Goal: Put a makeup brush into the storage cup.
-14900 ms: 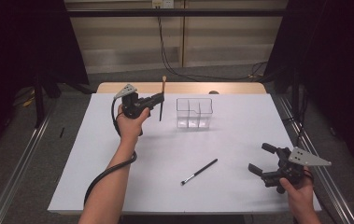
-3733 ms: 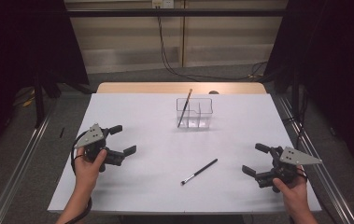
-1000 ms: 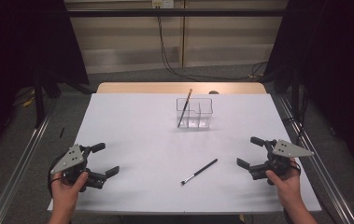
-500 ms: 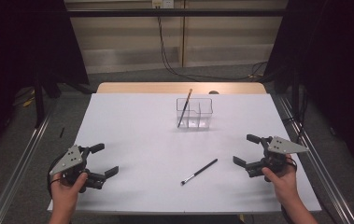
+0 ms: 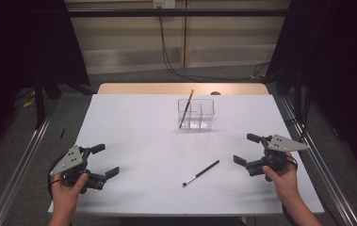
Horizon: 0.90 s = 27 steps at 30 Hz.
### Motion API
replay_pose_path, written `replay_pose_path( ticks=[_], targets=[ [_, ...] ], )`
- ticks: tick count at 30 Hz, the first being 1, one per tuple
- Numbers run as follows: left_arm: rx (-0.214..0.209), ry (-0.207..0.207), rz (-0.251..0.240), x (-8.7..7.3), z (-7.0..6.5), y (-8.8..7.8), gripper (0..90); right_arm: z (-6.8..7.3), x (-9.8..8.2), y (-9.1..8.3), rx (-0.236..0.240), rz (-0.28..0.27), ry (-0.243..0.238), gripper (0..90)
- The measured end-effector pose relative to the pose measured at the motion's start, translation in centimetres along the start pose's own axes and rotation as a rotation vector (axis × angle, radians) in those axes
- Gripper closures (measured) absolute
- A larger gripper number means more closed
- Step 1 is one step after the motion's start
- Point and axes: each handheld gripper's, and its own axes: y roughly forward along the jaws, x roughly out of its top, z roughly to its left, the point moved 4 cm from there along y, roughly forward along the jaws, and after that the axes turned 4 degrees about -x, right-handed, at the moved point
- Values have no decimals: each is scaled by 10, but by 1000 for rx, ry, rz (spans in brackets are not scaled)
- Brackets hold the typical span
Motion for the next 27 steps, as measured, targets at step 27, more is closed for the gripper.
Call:
replay_pose_path(
  ticks=[27],
  targets=[
    [-5, 9, -2, 2, 2, 3, 4, 13, 12, 42, 80, 40, -25, 0]
  ],
)
